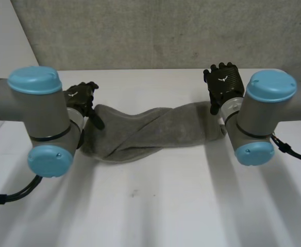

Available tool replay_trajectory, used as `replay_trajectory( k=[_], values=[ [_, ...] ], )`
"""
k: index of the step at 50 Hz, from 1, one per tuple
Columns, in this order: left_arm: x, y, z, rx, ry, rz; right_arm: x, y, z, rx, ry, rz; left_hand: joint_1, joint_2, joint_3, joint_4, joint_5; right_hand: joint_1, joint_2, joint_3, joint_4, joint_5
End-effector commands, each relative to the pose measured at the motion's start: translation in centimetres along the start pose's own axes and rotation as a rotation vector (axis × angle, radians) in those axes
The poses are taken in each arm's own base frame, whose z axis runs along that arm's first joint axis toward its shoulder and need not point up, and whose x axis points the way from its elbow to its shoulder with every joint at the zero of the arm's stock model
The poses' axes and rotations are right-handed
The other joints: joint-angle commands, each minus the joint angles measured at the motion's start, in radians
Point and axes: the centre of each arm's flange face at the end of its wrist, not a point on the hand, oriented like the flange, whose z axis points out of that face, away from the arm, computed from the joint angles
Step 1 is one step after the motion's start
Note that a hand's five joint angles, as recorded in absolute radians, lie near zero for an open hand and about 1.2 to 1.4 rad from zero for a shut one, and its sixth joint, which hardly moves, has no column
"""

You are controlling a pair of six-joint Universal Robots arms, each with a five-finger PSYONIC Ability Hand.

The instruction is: Fold the towel.

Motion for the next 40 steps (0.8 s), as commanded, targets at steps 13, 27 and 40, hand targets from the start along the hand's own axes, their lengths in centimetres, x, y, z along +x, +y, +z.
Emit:
replay_trajectory(
  k=[13, 27, 40],
  values=[
    [-4.8, -1.0, -7.0, -0.051, 0.102, 0.380, 0.5, -0.7, -8.7, -0.198, -0.237, 0.011, 0.199, 0.201, 0.199, 0.200, 0.194, -0.031, -0.058, -0.038, -0.056, -0.058],
    [-5.5, 3.9, -6.0, -0.089, 0.262, 0.371, -0.9, 1.8, -12.1, -0.348, -0.325, 0.102, 0.443, 0.445, 0.443, 0.444, 0.438, -0.031, -0.058, -0.038, -0.056, -0.058],
    [-5.5, 6.6, -2.8, -0.083, 0.270, 0.382, -1.6, 3.2, -13.3, -0.377, -0.340, 0.124, 0.589, 0.592, 0.590, 0.590, 0.585, -0.031, -0.058, -0.038, -0.056, -0.058]
  ],
)
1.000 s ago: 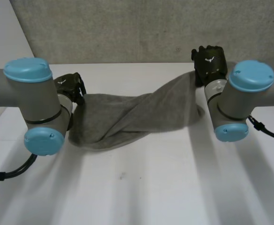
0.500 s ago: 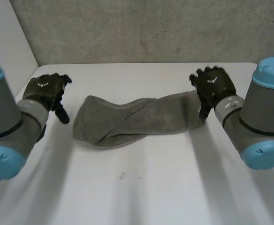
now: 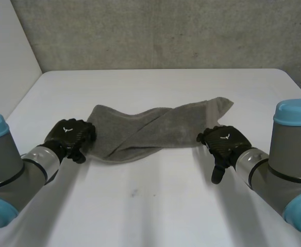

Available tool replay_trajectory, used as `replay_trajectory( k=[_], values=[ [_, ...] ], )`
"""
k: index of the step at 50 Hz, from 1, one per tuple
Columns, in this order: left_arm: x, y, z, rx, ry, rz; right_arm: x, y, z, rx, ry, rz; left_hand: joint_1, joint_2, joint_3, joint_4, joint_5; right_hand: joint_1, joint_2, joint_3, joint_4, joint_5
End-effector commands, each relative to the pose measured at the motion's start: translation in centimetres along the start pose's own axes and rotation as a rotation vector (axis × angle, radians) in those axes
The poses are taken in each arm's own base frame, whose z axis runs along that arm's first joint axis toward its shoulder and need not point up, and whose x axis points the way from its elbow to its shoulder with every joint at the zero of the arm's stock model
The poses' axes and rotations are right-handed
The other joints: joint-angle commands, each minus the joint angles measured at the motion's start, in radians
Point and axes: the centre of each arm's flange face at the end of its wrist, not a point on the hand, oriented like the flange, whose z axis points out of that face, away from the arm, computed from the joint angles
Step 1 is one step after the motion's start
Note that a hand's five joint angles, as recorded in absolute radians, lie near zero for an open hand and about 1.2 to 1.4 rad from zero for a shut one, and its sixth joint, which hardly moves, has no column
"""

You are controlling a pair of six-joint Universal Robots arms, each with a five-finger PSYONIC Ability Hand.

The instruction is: Fold the towel.

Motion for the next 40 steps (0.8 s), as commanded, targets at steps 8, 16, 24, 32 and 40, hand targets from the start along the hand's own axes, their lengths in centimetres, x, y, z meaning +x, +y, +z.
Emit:
replay_trajectory(
  k=[8, 16, 24, 32, 40],
  values=[
    [0.2, 1.9, 3.7, -0.005, 0.013, 0.075, -0.3, 1.0, 0.0, -0.003, -0.001, 0.002, 0.184, 0.185, 0.185, 0.184, 0.188, -0.031, -0.058, -0.038, -0.056, -0.057],
    [-0.2, 0.7, 5.6, 0.087, -0.011, 0.130, -0.2, 0.1, 0.2, 0.038, 0.006, -0.005, 0.773, 0.775, 0.775, 0.774, 0.778, -0.031, -0.058, -0.038, -0.056, -0.057],
    [1.0, -3.9, 3.4, 0.188, -0.001, 0.149, 0.2, -1.9, 0.5, 0.093, 0.016, 0.096, 0.773, 0.775, 0.775, 0.774, 0.778, -0.031, -0.058, -0.038, -0.056, -0.057],
    [2.1, -10.9, -2.4, 0.337, 0.022, 0.098, -0.8, -4.6, 0.3, 0.158, -0.073, 0.330, 0.773, 0.775, 0.775, 0.774, 0.778, -0.031, -0.058, -0.038, -0.056, -0.057],
    [2.1, -15.0, -6.4, 0.457, 0.027, 0.006, -4.9, -6.1, 0.3, 0.188, -0.283, 0.430, 0.773, 0.775, 0.775, 0.774, 0.778, -0.031, -0.058, -0.038, -0.056, -0.057]
  ],
)
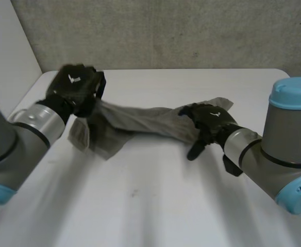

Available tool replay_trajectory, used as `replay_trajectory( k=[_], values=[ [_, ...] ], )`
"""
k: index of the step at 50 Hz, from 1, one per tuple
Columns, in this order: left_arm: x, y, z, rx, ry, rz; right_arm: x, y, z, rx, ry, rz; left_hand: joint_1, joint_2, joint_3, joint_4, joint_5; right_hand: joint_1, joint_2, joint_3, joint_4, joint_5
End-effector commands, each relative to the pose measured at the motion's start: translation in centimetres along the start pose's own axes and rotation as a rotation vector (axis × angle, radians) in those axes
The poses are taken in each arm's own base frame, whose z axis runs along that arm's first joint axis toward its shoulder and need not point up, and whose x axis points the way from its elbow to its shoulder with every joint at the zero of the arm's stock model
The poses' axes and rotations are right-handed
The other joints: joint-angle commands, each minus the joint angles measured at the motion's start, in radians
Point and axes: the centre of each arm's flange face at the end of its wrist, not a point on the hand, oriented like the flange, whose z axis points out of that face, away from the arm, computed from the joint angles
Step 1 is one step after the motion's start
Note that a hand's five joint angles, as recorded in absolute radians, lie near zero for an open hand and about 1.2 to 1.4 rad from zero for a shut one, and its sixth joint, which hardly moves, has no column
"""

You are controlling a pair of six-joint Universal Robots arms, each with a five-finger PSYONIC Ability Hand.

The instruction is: Fold the towel.

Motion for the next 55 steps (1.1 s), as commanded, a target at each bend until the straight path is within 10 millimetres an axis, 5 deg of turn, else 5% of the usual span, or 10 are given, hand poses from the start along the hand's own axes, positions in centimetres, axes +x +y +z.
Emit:
replay_trajectory(
  k=[1, 10, 15, 17, 21, 29, 34, 43, 48, 55],
  values=[
    [-0.3, -4.8, -2.2, 0.112, -0.021, -0.089, -5.2, 0.2, 0.5, -0.002, -0.205, 0.096, 0.234, 0.181, 0.182, 0.180, 0.199, -0.031, -0.058, -0.038, -0.056, -0.057],
    [0.0, -7.1, -3.5, 0.174, -0.048, -0.092, -6.6, 1.5, 2.7, -0.007, -0.187, 0.089, 0.234, 0.181, 0.182, 0.180, 0.199, 0.126, 0.099, 0.119, 0.101, 0.100],
    [0.1, -7.4, -3.7, 0.184, -0.050, -0.093, -5.3, 1.6, 4.5, 0.058, -0.043, 0.067, 0.234, 0.181, 0.182, 0.180, 0.199, 0.725, 0.698, 0.718, 0.700, 0.699],
    [0.1, -7.3, -3.8, 0.179, -0.051, -0.095, -4.3, 0.7, 5.1, 0.153, 0.049, 0.046, 0.234, 0.181, 0.182, 0.180, 0.199, 1.189, 1.162, 1.182, 1.165, 1.163],
    [-0.1, -7.0, -3.8, 0.171, -0.060, -0.095, -3.7, -0.3, 5.1, 0.223, 0.096, 0.016, 0.234, 0.181, 0.182, 0.180, 0.199, 1.190, 1.163, 1.184, 1.166, 1.165],
    [-0.9, -6.6, -3.6, 0.152, -0.114, -0.097, -0.8, -4.6, 2.9, 0.269, 0.128, -0.129, 0.234, 0.181, 0.182, 0.180, 0.199, 1.190, 1.163, 1.184, 1.166, 1.165],
    [-1.6, -5.9, -3.4, 0.128, -0.145, -0.096, 0.1, -7.7, -0.5, 0.224, 0.135, -0.361, 0.234, 0.181, 0.182, 0.180, 0.199, 1.190, 1.163, 1.184, 1.166, 1.165],
    [-0.4, 0.1, -2.7, -0.116, -0.099, -0.128, 0.5, -10.7, -6.3, 0.117, 0.174, -0.636, 0.234, 0.181, 0.182, 0.180, 0.199, 1.190, 1.163, 1.184, 1.166, 1.165],
    [1.5, 4.7, -2.9, -0.343, -0.033, -0.164, 0.1, -8.6, -6.7, -0.024, 0.108, -0.634, 0.234, 0.181, 0.182, 0.180, 0.199, 1.190, 1.163, 1.184, 1.166, 1.165],
    [4.3, 9.8, -2.6, -0.579, 0.063, -0.182, 0.6, -0.9, -3.6, -0.391, -0.032, -0.712, 0.234, 0.181, 0.182, 0.180, 0.199, 1.190, 1.163, 1.184, 1.166, 1.165]
  ],
)
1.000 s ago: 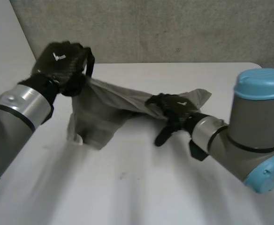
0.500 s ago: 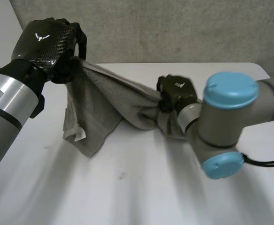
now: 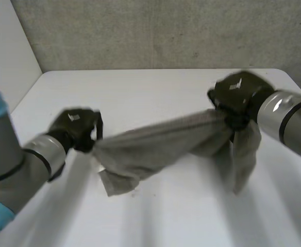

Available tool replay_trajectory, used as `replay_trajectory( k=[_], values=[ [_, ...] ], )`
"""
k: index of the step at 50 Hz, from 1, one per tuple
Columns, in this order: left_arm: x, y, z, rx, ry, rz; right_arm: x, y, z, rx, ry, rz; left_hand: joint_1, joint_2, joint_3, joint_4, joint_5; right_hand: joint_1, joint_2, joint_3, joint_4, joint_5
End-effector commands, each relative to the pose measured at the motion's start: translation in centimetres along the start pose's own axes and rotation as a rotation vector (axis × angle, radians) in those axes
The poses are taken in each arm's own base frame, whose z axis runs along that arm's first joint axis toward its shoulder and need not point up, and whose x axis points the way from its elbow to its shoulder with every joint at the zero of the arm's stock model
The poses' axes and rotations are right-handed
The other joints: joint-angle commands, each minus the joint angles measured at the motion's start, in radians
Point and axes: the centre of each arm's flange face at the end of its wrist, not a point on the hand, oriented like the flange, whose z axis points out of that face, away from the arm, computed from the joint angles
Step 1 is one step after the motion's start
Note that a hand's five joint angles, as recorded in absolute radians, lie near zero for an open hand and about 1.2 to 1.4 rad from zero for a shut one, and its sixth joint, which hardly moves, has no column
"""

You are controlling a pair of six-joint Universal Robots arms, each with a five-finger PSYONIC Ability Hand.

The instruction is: Fold the towel.

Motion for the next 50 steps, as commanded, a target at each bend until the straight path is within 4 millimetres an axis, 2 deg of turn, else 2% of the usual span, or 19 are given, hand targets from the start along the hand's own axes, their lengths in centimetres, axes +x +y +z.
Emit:
replay_trajectory(
  k=[1, 4, 9, 15, 19, 20, 21, 22, 23, 24, 25, 26, 30, 36, 41, 42, 44, 45, 50],
  values=[
    [1.6, 4.2, 2.5, -0.211, 0.063, 0.003, -4.1, 5.8, 3.5, -0.273, -0.225, -0.130, 0.205, 0.179, 0.181, 0.179, 0.185, 0.447, 0.224, 0.212, 0.204, 0.252],
    [1.5, 4.0, 3.2, -0.207, 0.060, 0.007, -4.2, 6.2, 4.2, -0.276, -0.236, -0.164, 0.205, 0.179, 0.181, 0.179, 0.185, 0.447, 0.224, 0.212, 0.204, 0.252],
    [0.4, -0.4, 5.7, -0.059, 0.004, 0.021, -2.0, 3.9, 7.3, -0.139, -0.080, -0.185, 0.205, 0.179, 0.181, 0.179, 0.185, 0.447, 0.224, 0.212, 0.204, 0.252],
    [-0.2, -3.6, 6.7, 0.046, -0.019, 0.014, -1.4, 2.6, 7.8, -0.061, -0.011, -0.171, 0.205, 0.179, 0.181, 0.179, 0.185, 0.447, 0.224, 0.212, 0.204, 0.252],
    [-0.7, -6.3, 7.4, 0.143, -0.033, 0.025, 1.0, -0.9, 8.7, 0.137, 0.152, -0.185, 0.205, 0.179, 0.181, 0.179, 0.185, 0.447, 0.224, 0.212, 0.204, 0.252],
    [-1.2, -8.7, 7.9, 0.234, -0.053, 0.032, 3.0, -3.7, 9.0, 0.285, 0.277, -0.191, 0.205, 0.179, 0.181, 0.179, 0.185, 0.447, 0.224, 0.212, 0.204, 0.252],
    [-2.0, -12.1, 8.3, 0.363, -0.096, 0.034, 3.0, -3.7, 9.1, 0.287, 0.278, -0.191, 0.205, 0.179, 0.181, 0.179, 0.185, 0.447, 0.224, 0.212, 0.204, 0.252],
    [-2.0, -12.1, 8.3, 0.365, -0.097, 0.034, 5.1, -6.7, 9.0, 0.450, 0.415, -0.202, 0.205, 0.179, 0.181, 0.179, 0.185, 0.447, 0.224, 0.212, 0.204, 0.252],
    [-2.8, -15.8, 8.1, 0.508, -0.151, 0.031, 7.0, -9.6, 8.4, 0.618, 0.549, -0.203, 0.205, 0.179, 0.181, 0.179, 0.185, 0.447, 0.224, 0.212, 0.204, 0.252],
    [-3.4, -19.3, 7.2, 0.649, -0.199, 0.020, 7.0, -9.6, 8.4, 0.619, 0.550, -0.203, 0.205, 0.179, 0.181, 0.179, 0.185, 0.447, 0.224, 0.212, 0.204, 0.252],
    [-3.4, -19.4, 7.2, 0.650, -0.199, 0.020, 8.5, -12.2, 7.2, 0.778, 0.675, -0.205, 0.205, 0.179, 0.181, 0.179, 0.185, 0.447, 0.224, 0.212, 0.204, 0.252],
    [-4.1, -22.3, 5.9, 0.772, -0.250, 0.002, 9.9, -14.5, 5.2, 0.925, 0.787, -0.202, 0.205, 0.179, 0.181, 0.179, 0.185, 0.447, 0.224, 0.212, 0.204, 0.252],
    [-4.9, -27.3, 1.8, 1.032, -0.316, -0.091, 9.9, -15.7, 3.1, 1.030, 0.791, -0.179, 0.205, 0.179, 0.181, 0.179, 0.185, 0.447, 0.224, 0.212, 0.204, 0.252],
    [-5.0, -23.6, 1.6, 0.899, -0.286, -0.130, 7.3, -11.5, 5.1, 0.796, 0.527, -0.136, 0.205, 0.179, 0.181, 0.179, 0.185, 0.447, 0.224, 0.212, 0.204, 0.252],
    [-5.2, -15.4, 2.9, 0.667, -0.296, -0.125, 3.9, -7.2, 7.1, 0.565, 0.294, -0.130, 0.205, 0.179, 0.181, 0.179, 0.185, 0.447, 0.224, 0.212, 0.204, 0.252],
    [-5.1, -15.4, 2.9, 0.666, -0.296, -0.125, 3.9, -7.1, 7.1, 0.564, 0.293, -0.130, 0.205, 0.179, 0.181, 0.179, 0.185, 0.447, 0.224, 0.212, 0.204, 0.252],
    [-4.0, -10.4, 3.4, 0.517, -0.256, -0.113, 1.5, -3.8, 8.3, 0.410, 0.153, -0.138, 0.205, 0.179, 0.181, 0.179, 0.185, 0.447, 0.224, 0.212, 0.204, 0.252],
    [-4.0, -10.4, 3.4, 0.516, -0.256, -0.113, 1.5, -3.7, 8.3, 0.410, 0.152, -0.138, 0.205, 0.179, 0.181, 0.179, 0.185, 0.447, 0.224, 0.212, 0.204, 0.252],
    [-1.6, -1.5, 3.2, 0.242, -0.159, -0.038, -2.3, 2.7, 9.8, 0.138, -0.047, -0.139, 0.205, 0.179, 0.181, 0.179, 0.185, 0.447, 0.224, 0.212, 0.204, 0.252]
  ],
)
